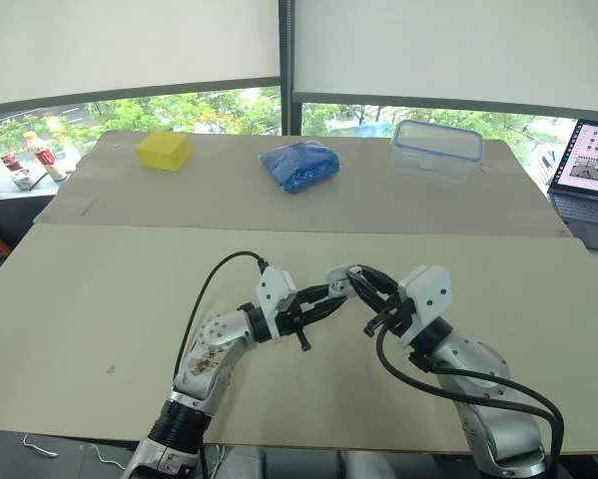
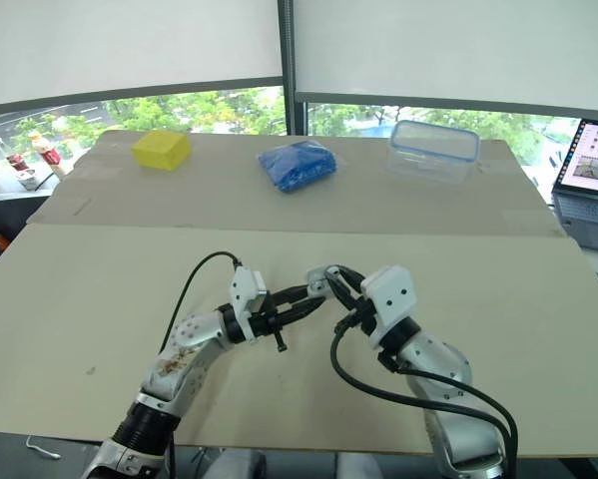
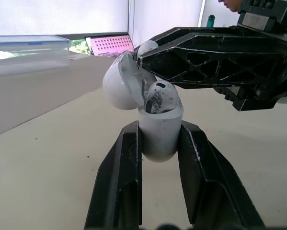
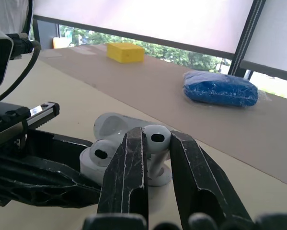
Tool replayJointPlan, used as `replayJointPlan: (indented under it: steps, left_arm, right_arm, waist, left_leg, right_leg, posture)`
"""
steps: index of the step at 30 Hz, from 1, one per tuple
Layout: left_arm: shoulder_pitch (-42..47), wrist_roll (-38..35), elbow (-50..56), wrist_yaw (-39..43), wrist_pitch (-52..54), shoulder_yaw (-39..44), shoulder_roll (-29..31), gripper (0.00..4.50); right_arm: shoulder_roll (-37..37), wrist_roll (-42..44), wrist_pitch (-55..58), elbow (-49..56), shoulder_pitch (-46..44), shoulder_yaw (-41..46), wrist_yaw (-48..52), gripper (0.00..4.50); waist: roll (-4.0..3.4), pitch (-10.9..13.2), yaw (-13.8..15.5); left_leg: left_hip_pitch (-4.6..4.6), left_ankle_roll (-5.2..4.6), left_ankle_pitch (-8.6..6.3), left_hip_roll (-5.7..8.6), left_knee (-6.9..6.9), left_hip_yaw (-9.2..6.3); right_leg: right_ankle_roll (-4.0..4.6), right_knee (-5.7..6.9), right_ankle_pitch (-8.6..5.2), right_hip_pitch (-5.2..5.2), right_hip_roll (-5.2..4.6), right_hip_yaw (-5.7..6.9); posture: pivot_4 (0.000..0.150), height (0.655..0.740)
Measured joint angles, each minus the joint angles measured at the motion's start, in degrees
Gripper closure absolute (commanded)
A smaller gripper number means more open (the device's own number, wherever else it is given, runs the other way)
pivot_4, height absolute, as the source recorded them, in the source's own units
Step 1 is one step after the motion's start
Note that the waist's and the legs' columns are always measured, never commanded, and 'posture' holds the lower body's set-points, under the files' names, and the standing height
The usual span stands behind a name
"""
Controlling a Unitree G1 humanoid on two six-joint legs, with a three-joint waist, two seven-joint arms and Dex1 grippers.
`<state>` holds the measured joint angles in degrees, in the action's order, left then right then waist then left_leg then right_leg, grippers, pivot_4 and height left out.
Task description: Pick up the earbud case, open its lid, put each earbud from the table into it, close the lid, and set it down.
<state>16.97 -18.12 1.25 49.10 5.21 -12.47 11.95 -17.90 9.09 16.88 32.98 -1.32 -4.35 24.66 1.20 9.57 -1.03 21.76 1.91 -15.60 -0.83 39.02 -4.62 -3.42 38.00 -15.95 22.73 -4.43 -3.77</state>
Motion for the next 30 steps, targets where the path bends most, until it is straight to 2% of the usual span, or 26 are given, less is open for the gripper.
replayJointPlan:
  steps: [13,15,19,24,30]
  left_arm:
    - [0.0,0.0,0.0,0.1,0.7,-0.1,-0.1,3.94]
    - [0.0,0.1,0.0,0.4,1.0,-0.2,-0.2,3.94]
    - [0.0,0.1,-0.1,0.0,1.0,0.4,0.0,3.94]
    - [0.1,0.1,0.0,0.0,0.9,0.6,-0.1,3.94]
    - [0.2,0.1,-0.1,1.0,0.3,0.7,0.6,3.94]
  right_arm:
    - [-1.7,-6.8,-6.7,-2.1,1.0,-2.2,-1.1,4.17]
    - [-1.6,-6.7,-7.1,-2.1,1.7,-2.2,-1.1,3.12]
    - [-1.7,-5.5,-6.1,-1.7,2.2,-1.8,-0.9,1.82]
    - [-3.5,0.5,0.3,4.1,4.0,0.8,1.1,1.77]
    - [-12.5,13.0,12.0,11.6,5.6,16.8,3.5,1.77]
  waist:
    - [0.00,0.0,0.0]
    - [0.00,0.0,0.0]
    - [0.00,0.0,0.0]
    - [0.00,0.0,0.2]
    - [0.00,0.0,0.2]
  left_leg:
    - [0.13,0.00,0.00,0.00,0.01,0.01]
    - [0.18,0.00,0.00,0.00,0.01,0.01]
    - [0.25,0.01,0.01,0.00,0.01,0.01]
    - [0.32,0.01,0.01,0.01,0.02,0.01]
    - [0.31,0.00,0.01,0.01,0.08,0.01]
  right_leg:
    - [0.00,0.03,0.00,0.15,0.00,0.00]
    - [0.01,0.05,0.00,0.20,0.00,-0.01]
    - [0.02,0.09,0.01,0.30,0.00,-0.03]
    - [0.02,0.07,0.01,0.31,-0.01,-0.03]
    - [0.02,0.09,0.02,0.28,0.01,-0.02]
  posture:
    - [0.150,0.6909]
    - [0.150,0.6909]
    - [0.150,0.6909]
    - [0.150,0.6909]
    - [0.150,0.6909]
